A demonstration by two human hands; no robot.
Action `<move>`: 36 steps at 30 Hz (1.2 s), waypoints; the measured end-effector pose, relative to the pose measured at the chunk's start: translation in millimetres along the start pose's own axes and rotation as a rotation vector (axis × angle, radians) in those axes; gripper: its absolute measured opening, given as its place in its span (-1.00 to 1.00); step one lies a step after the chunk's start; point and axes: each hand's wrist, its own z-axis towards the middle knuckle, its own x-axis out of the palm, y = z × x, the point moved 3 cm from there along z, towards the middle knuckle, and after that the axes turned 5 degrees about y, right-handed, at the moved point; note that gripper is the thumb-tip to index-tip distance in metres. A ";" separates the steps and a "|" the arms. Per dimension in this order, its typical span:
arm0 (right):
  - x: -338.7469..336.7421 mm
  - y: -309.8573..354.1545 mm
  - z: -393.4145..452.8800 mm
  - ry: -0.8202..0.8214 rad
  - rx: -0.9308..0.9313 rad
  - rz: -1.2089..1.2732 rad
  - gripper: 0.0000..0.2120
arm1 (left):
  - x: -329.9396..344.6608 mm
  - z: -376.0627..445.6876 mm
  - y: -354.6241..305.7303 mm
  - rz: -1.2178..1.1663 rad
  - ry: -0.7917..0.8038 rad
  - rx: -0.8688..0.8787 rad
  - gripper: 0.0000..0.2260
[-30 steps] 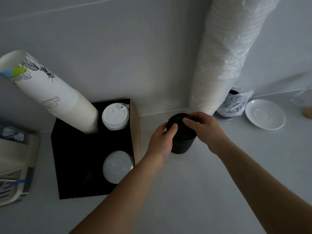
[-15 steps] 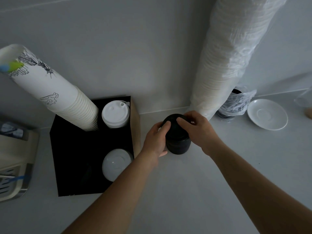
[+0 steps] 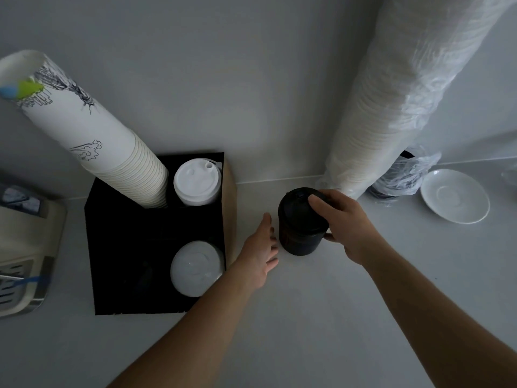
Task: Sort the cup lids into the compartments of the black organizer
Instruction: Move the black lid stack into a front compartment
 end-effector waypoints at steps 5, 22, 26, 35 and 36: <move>-4.2 -0.6 -3.1 0.014 0.037 0.039 -0.82 | 5.9 6.2 1.6 -0.071 0.021 -0.025 -0.36; -30.9 -18.6 -15.7 0.021 0.039 0.241 -0.77 | 14.1 18.1 -4.1 -0.008 0.032 -0.095 -0.37; -29.4 -18.1 -19.2 0.015 0.039 0.269 -0.77 | 17.5 16.3 1.5 -0.103 0.044 -0.096 -0.42; -19.9 -3.8 -41.0 -0.011 0.017 0.262 -0.81 | 13.1 1.2 10.8 -0.147 0.054 -0.069 -0.74; -18.8 -1.6 -44.9 -0.012 0.016 0.259 -0.80 | 10.6 -3.4 12.6 -0.160 0.057 -0.060 -0.73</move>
